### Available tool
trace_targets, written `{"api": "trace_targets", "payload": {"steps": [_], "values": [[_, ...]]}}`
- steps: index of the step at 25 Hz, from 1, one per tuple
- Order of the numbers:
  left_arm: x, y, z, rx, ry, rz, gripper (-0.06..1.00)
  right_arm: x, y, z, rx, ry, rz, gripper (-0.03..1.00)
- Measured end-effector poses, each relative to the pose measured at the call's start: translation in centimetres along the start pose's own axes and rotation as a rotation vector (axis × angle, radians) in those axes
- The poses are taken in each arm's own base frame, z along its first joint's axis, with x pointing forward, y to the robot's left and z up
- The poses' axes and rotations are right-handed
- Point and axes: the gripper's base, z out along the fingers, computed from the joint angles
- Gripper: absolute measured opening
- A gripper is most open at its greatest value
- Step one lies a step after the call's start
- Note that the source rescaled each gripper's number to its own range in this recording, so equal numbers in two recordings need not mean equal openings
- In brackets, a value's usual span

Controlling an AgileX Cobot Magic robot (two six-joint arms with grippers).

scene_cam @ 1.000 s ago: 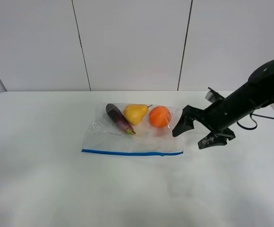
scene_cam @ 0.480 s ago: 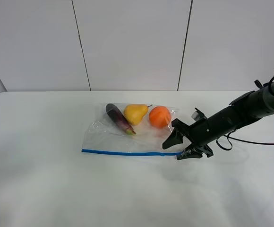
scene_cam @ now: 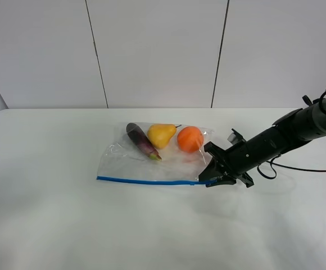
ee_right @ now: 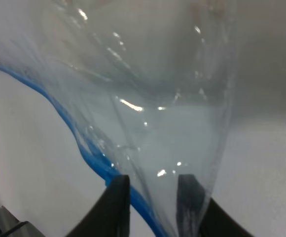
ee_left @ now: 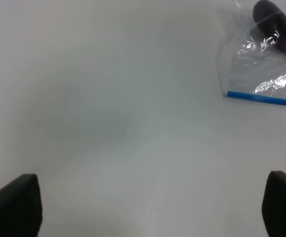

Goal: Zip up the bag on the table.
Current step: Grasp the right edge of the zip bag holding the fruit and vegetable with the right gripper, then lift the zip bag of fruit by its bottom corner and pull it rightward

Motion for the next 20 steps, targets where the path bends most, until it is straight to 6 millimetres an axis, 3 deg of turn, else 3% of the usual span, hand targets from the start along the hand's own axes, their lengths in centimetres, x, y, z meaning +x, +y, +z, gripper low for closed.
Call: {"api": "trace_targets", "payload": {"steps": [4,9,16,20], "values": [[0.0,0.0,0.0,0.0,0.0,0.0,1.0,0.06,-0.09,0.0,0.01,0.007,-0.011,0.27],[0.0,0.0,0.0,0.0,0.0,0.0,1.0,0.1,-0.14,0.0,0.016,0.011,-0.017,0.13],[0.0,0.0,0.0,0.0,0.0,0.0,1.0,0.1,-0.15,0.0,0.016,0.012,-0.031,0.02],[0.0,0.0,0.0,0.0,0.0,0.0,1.0,0.1,-0.15,0.0,0.016,0.012,-0.035,0.0]]}}
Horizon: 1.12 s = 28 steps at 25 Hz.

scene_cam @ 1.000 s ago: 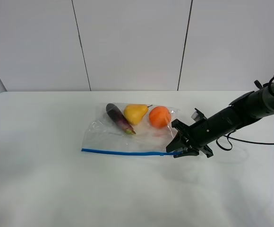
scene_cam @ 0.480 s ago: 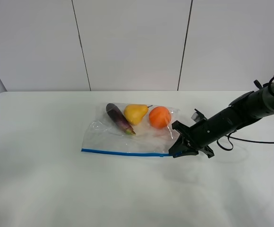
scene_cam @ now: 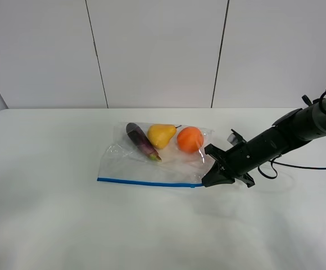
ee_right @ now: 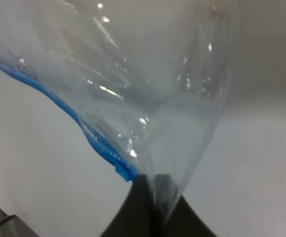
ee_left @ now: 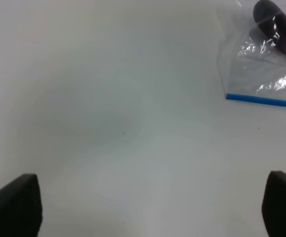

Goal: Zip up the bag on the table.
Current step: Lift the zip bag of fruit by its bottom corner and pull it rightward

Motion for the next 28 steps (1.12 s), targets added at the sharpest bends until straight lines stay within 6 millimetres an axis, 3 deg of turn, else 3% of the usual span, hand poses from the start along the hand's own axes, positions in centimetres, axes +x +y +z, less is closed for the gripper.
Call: {"api": "trace_targets", "payload": {"steps": [9,21,28], "values": [[0.0,0.0,0.0,0.0,0.0,0.0,1.0,0.0,0.9,-0.2,-0.074,0.018,-0.008,0.0],[0.0,0.0,0.0,0.0,0.0,0.0,1.0,-4.7,6.9,-4.3,-0.244,-0.027,-0.117,0.0],[0.0,0.0,0.0,0.0,0.0,0.0,1.0,-5.2,7.5,-4.9,-0.247,-0.041,-0.105,0.0]]}}
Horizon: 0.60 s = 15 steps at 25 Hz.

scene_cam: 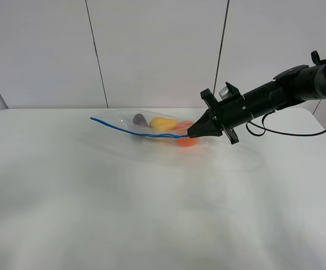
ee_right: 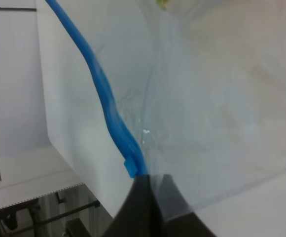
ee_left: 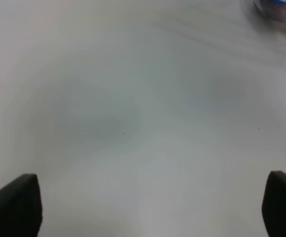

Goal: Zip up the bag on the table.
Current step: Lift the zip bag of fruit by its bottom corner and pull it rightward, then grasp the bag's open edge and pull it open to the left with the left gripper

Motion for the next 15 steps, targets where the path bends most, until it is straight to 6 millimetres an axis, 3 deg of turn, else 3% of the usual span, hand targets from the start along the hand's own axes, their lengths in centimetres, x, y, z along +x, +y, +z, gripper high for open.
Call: {"api": "trace_targets", "payload": {"steps": [7,12,15], "values": [[-0.6,0.0,-0.4,0.0,-0.047,-0.009,1.0,0.0,-0.1,0.0,0.01,0.006,0.002,0.0],[-6.4,0.0,-1.9,-0.001,-0.184,-0.003,1.0,0.0,-0.1,0.0,0.012,0.007,0.001,0.0],[-10.6,0.0,-0.9,-0.004,-0.15,0.029,1.0,0.0,-0.1,0.0,0.013,0.006,0.001,0.0]]}}
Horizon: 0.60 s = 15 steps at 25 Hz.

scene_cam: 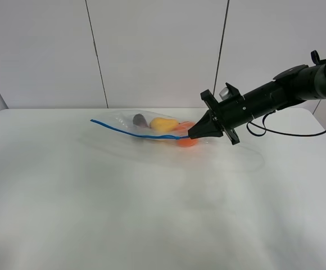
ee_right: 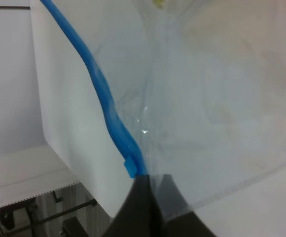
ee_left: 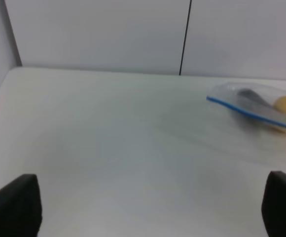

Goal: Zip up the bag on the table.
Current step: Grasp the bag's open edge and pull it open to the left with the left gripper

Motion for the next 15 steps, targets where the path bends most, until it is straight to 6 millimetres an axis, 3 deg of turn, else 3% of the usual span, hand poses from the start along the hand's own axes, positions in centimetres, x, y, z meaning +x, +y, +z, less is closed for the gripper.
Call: {"api": "trace_targets", "payload": {"steps": [3,7,12,15], "values": [[-3.1,0.1,3.0,0.003,0.059,0.106,1.0,0.0,0.0,0.0,0.0,0.0,0.0,0.0],[-5.7,0.3,8.5,0.016,0.085,0.426,1.0,0.0,0.0,0.0,0.0,0.0,0.0,0.0],[-6.5,0.4,15.1,0.027,0.054,1.0,1.0,0.0,0.0,0.0,0.0,0.0,0.0,0.0],[-6.4,0.2,18.6,0.045,0.009,1.115,1.0,0.0,0.0,0.0,0.0,0.0,0.0,0.0]]}}
